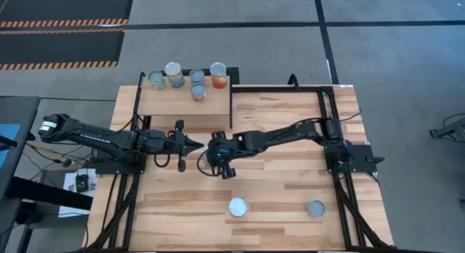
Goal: Pick and place cans onto a shelf
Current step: Put the light blue can on the shelf aligned with the other light blue can
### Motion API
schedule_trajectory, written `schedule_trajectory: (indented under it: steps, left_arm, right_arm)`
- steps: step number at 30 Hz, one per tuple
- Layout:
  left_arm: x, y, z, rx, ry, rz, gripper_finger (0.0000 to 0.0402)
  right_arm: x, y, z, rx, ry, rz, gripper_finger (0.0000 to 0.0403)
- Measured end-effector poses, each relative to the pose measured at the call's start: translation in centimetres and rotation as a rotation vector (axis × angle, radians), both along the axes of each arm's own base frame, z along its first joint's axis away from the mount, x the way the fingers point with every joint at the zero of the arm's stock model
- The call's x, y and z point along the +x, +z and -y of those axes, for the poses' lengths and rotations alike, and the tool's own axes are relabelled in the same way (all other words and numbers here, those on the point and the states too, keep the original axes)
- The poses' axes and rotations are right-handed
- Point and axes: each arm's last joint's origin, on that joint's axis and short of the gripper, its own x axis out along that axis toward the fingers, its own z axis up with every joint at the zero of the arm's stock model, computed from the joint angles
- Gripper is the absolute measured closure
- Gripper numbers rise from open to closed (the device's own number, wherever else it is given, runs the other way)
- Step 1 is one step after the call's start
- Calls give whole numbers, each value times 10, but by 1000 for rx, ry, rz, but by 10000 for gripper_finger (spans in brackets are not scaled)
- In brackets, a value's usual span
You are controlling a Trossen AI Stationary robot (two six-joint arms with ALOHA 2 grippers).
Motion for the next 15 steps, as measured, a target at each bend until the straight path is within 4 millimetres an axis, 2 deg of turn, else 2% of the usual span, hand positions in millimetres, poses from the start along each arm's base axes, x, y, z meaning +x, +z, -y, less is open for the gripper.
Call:
schedule_trajectory:
  steps: [4, 8, 10, 15]
  left_arm:
    - [0, -1, 0, -4, 2, -11, 401]
    - [-1, -2, 1, -13, 2, -18, 401]
    - [-1, -2, 2, -19, -3, -17, 401]
    - [-1, -1, 7, -46, -22, -10, 401]
  right_arm:
    - [4, -3, -1, 10, -12, 6, 375]
    - [4, 0, -2, 21, -21, 21, 333]
    - [1, 6, -4, 23, -22, 27, 310]
    - [-16, 38, -17, -4, -35, 55, 272]
